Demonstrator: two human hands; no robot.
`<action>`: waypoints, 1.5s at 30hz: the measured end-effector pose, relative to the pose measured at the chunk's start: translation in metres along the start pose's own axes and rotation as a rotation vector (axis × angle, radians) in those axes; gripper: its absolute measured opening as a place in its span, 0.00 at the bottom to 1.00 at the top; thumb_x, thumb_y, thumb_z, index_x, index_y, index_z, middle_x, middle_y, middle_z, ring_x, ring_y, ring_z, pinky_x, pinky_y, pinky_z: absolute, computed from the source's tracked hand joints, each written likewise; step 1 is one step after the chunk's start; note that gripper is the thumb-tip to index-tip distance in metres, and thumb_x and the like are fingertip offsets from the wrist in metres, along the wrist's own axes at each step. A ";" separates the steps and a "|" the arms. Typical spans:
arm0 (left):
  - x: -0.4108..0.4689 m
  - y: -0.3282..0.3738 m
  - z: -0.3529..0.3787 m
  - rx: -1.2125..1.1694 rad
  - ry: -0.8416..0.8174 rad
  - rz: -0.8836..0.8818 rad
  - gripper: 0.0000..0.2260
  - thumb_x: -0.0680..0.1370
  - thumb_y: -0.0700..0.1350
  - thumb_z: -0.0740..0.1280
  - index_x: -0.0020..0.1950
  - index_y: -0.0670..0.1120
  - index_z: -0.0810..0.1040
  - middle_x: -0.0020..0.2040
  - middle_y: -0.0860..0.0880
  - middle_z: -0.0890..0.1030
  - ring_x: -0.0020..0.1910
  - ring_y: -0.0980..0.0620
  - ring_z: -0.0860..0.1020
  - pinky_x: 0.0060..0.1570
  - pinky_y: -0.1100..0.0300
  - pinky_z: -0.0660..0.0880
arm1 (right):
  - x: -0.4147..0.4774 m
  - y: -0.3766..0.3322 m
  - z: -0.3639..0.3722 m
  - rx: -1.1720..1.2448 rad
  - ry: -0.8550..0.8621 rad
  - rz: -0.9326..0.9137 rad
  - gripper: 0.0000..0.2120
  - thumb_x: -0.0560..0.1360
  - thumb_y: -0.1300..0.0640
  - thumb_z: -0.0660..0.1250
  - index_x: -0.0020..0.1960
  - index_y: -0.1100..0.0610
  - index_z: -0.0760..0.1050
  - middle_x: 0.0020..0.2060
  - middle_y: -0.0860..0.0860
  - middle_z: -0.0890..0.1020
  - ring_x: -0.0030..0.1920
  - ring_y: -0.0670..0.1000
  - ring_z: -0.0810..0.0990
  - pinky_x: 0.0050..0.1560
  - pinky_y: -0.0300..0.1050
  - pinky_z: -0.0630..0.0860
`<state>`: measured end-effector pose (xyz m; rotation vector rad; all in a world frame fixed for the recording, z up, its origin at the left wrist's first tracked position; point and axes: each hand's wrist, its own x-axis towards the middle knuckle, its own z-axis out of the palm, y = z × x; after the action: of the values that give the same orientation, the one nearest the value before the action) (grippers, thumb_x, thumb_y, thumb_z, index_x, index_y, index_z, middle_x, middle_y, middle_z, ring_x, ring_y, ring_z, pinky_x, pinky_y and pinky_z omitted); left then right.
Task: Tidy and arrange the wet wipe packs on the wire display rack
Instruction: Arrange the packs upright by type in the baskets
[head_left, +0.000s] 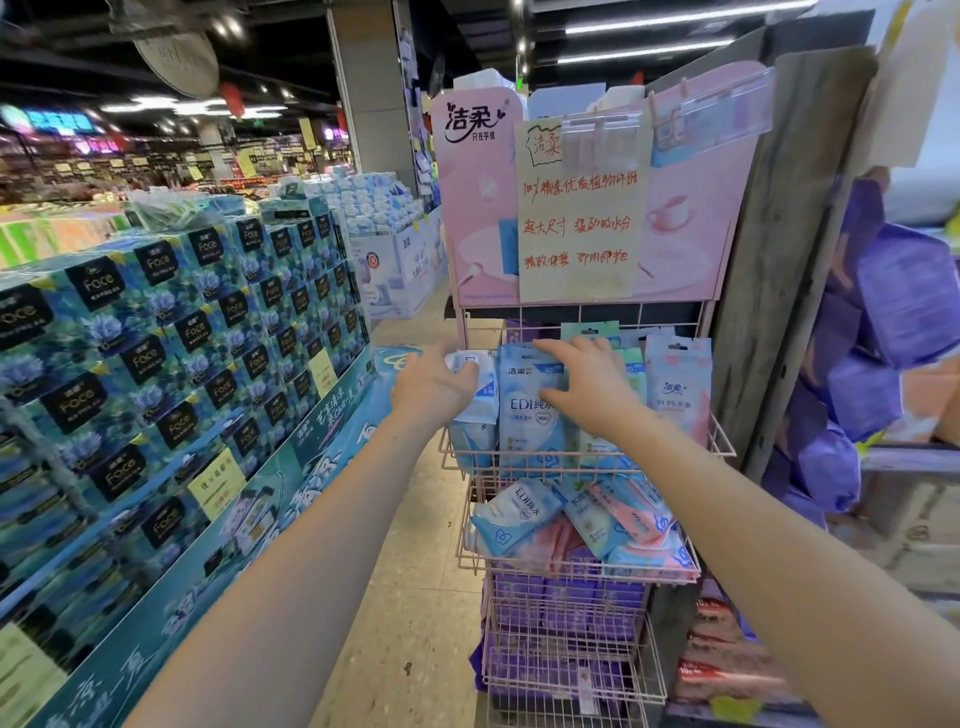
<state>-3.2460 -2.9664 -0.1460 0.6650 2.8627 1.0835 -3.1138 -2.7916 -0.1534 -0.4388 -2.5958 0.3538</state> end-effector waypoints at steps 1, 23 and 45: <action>-0.002 -0.001 0.000 -0.011 0.009 0.004 0.31 0.71 0.64 0.57 0.73 0.59 0.71 0.68 0.43 0.76 0.62 0.38 0.77 0.63 0.41 0.76 | 0.000 0.001 0.001 0.014 0.006 -0.004 0.31 0.75 0.49 0.72 0.76 0.44 0.67 0.60 0.50 0.77 0.65 0.56 0.69 0.67 0.52 0.66; -0.127 -0.048 0.110 0.135 0.257 0.601 0.08 0.75 0.53 0.65 0.43 0.49 0.78 0.41 0.52 0.78 0.44 0.48 0.76 0.48 0.54 0.72 | -0.137 0.026 0.044 0.417 0.163 -0.039 0.05 0.73 0.59 0.70 0.49 0.53 0.82 0.36 0.40 0.80 0.36 0.36 0.77 0.41 0.28 0.69; -0.031 -0.106 0.186 0.406 -0.372 -0.047 0.29 0.79 0.56 0.66 0.78 0.52 0.63 0.71 0.43 0.74 0.69 0.36 0.73 0.67 0.44 0.70 | -0.145 0.141 0.116 0.253 -0.050 0.562 0.26 0.73 0.58 0.73 0.71 0.55 0.76 0.63 0.59 0.78 0.60 0.63 0.79 0.61 0.51 0.76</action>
<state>-3.2299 -2.9327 -0.3588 0.7154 2.7553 0.3200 -3.0167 -2.7350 -0.3579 -1.0739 -2.3866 0.8761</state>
